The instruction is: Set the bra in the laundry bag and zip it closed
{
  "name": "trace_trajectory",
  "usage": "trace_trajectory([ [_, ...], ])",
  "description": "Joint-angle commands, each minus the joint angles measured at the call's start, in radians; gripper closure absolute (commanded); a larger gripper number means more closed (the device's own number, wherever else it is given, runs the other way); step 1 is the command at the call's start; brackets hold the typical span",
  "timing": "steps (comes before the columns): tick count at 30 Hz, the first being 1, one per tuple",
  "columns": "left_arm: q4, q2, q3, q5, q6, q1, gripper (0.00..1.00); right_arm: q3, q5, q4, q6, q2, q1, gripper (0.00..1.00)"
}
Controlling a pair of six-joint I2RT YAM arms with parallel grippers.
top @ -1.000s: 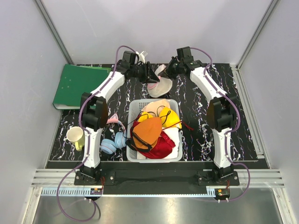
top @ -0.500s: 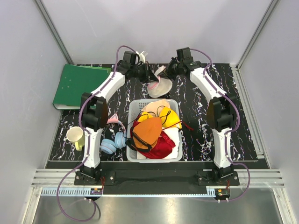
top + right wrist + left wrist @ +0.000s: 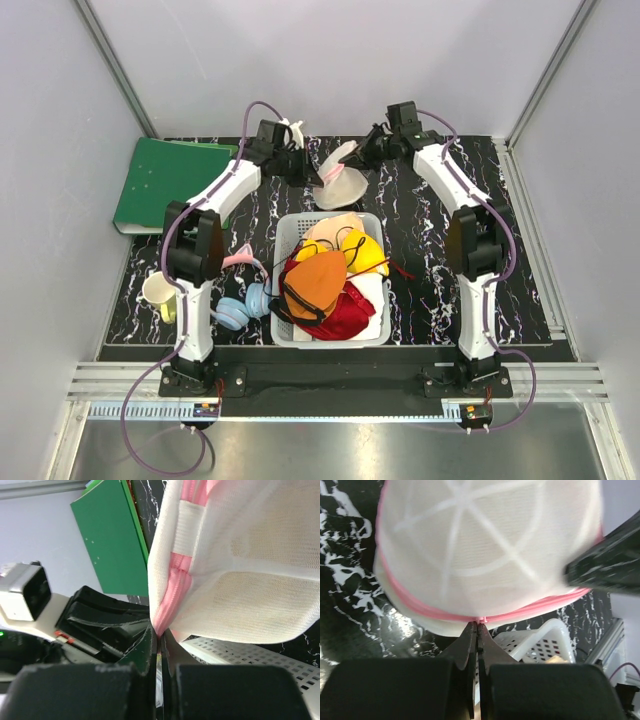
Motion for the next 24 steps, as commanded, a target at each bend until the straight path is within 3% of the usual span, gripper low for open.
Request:
trace_trajectory([
  [1,-0.028,-0.066,-0.034,-0.022,0.087,0.038,1.00,0.068,-0.135,0.054,0.009,-0.055,-0.054,1.00],
  [5,0.000,-0.094,-0.045,0.068,0.098,0.041,1.00,0.167,-0.260,0.049,-0.002,0.028,-0.074,1.00],
  [9,0.180,-0.132,-0.104,0.170,-0.046,0.041,1.00,0.220,-0.265,0.025,0.008,0.097,-0.074,0.95],
  [10,0.220,-0.137,-0.115,0.194,-0.080,0.041,1.00,0.232,-0.255,0.008,0.003,0.101,-0.074,0.89],
  [11,0.289,-0.138,-0.121,0.205,-0.112,0.036,1.00,0.266,-0.217,-0.050,-0.018,0.111,-0.074,0.73],
  [12,0.314,-0.135,-0.124,0.214,-0.159,0.030,1.00,0.289,-0.190,-0.097,-0.032,0.118,-0.074,0.64],
  [14,0.358,-0.127,-0.120,0.213,-0.189,0.015,1.00,0.396,-0.080,-0.290,-0.105,0.147,-0.072,0.54],
  [15,0.366,-0.117,-0.112,0.207,-0.209,0.010,1.00,0.436,-0.036,-0.361,-0.132,0.158,-0.074,0.45],
  [18,0.374,-0.106,-0.098,0.185,-0.224,-0.011,1.00,0.548,0.149,-0.581,-0.227,0.169,-0.075,0.32],
  [22,0.379,-0.089,-0.078,0.187,-0.229,-0.044,1.00,0.516,0.288,-0.653,-0.270,0.097,-0.075,0.16],
  [24,0.380,-0.080,-0.071,0.188,-0.235,-0.067,1.00,0.456,0.301,-0.652,-0.261,0.053,-0.074,0.14],
])
